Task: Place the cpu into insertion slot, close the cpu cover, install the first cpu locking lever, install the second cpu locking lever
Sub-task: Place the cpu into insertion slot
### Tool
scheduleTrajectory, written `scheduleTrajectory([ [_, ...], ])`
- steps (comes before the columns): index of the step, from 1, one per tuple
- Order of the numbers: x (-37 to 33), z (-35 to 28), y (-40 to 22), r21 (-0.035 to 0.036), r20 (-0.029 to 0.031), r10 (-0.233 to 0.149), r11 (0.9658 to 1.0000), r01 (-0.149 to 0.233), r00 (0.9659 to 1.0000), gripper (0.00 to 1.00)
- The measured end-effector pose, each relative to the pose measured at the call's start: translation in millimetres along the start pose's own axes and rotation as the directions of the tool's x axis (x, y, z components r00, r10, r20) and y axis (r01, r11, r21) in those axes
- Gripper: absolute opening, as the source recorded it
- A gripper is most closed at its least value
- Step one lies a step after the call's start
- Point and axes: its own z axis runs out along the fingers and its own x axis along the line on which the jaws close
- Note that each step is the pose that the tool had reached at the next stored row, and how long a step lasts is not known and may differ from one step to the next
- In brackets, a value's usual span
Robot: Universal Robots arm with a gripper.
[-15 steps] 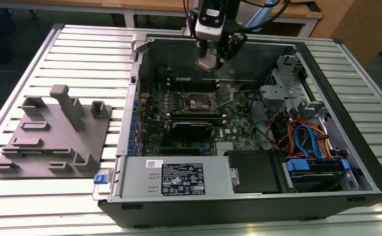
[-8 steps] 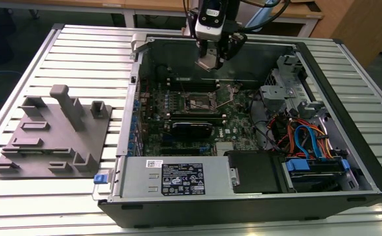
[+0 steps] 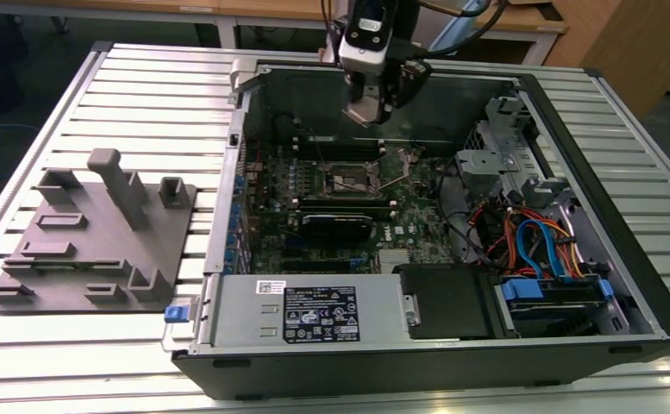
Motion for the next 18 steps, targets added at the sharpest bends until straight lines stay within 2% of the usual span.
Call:
scheduleTrajectory([
  [4,-0.1,4.2,-0.3,-0.001,0.0057,0.072,0.9974,-0.072,0.9974,0.54],
  [9,-0.1,8.4,-0.6,-0.0029,0.0121,0.154,0.9881,-0.154,0.988,0.54],
  [15,-0.2,11.3,0.4,-0.0044,0.0176,0.217,0.9761,-0.217,0.9759,0.54],
  [18,-1.3,11.5,1.9,-0.0022,0.0177,0.226,0.9741,-0.226,0.974,0.54],
])
